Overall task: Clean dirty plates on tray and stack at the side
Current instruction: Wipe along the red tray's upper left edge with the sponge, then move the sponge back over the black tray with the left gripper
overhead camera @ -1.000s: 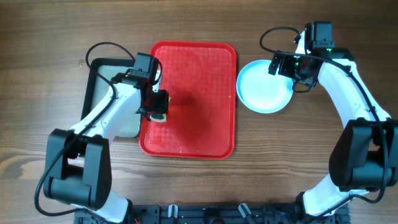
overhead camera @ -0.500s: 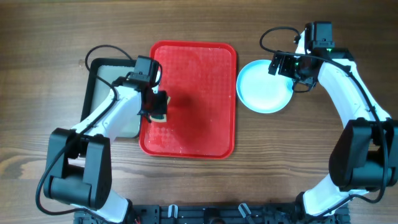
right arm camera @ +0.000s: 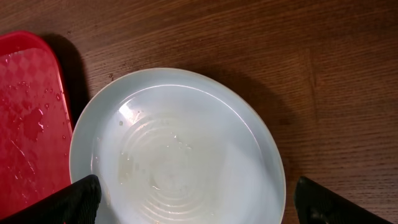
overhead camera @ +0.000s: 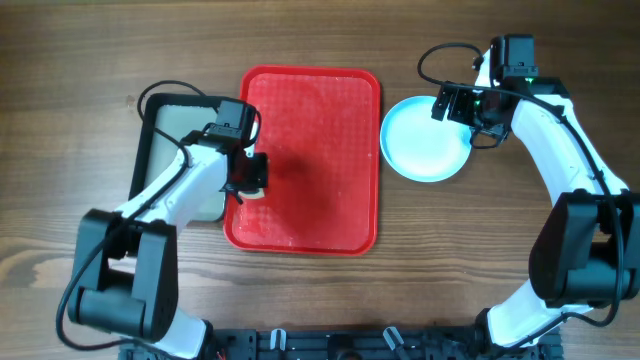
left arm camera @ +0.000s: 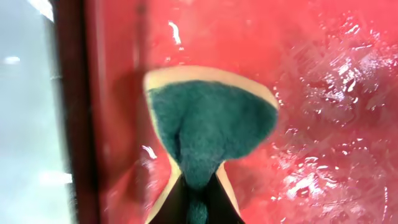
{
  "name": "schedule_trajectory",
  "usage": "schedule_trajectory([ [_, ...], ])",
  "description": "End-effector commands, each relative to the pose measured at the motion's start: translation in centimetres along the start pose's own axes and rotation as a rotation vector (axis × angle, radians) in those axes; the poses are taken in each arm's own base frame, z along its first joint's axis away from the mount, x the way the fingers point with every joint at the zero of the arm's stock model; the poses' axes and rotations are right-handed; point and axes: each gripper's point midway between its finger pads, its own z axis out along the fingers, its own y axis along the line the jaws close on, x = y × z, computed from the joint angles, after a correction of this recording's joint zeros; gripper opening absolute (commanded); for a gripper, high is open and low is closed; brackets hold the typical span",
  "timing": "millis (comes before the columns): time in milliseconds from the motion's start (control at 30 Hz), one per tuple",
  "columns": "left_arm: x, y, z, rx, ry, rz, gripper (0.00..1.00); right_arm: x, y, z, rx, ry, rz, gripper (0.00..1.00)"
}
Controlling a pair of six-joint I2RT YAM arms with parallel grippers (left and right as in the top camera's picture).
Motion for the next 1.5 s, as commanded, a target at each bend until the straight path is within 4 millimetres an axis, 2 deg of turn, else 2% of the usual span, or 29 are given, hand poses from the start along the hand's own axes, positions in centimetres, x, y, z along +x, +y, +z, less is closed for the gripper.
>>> schedule_trajectory([
  [0, -2.0, 0.7, -2.3, -0.049, -0.096, -0.004, 0.04, -1.0, 0.6, -1.3, -0.026, -0.039, -0.001, 1.00],
  [467, -0.3, 1.1, -0.1, -0.060, -0.049, -0.003, 0.04, -1.0, 0.6, -1.3, -0.025, -0.039, -0.001, 1.00],
  [867, 0.6, 0.9, 1.9, -0.045, 0.007, -0.001, 0.04, -1.0, 0.6, -1.3, -0.026, -0.039, -0.001, 1.00],
  [933, 0.5, 0.8, 1.8, -0.042, 0.002, -0.001, 0.04, -1.0, 0.6, -1.3, -0.026, -0.039, -0.001, 1.00],
  [1067, -1.4, 0.4, -0.8, -0.027, -0.059, -0.003, 0.04, -1.0, 0.6, -1.3, -0.026, -0.039, -0.001, 1.00],
  [1200, -4.0, -0.3, -5.2, 0.002, -0.177, -0.005, 0.04, -1.0, 0.6, -1.3, -0.026, -0.039, -0.001, 1.00],
  [1267, -5.0, -0.5, -7.8, 0.019, -0.250, -0.006, 0.04, -1.0, 0.6, -1.3, -0.026, -0.039, -0.001, 1.00],
  [1300, -5.2, -0.6, -8.4, 0.024, -0.269, -0.006, 0.04, -1.0, 0.6, -1.3, -0.026, -0.039, -0.001, 1.00],
  [1367, -5.5, -0.2, -10.1, 0.014, -0.318, -0.012, 0.04, -1.0, 0.6, -1.3, -0.026, -0.039, -0.001, 1.00],
  [1467, -5.8, 1.6, -11.8, -0.083, -0.375, -0.032, 0.05, -1.0, 0.6, -1.3, -0.026, -0.039, -0.001, 1.00],
])
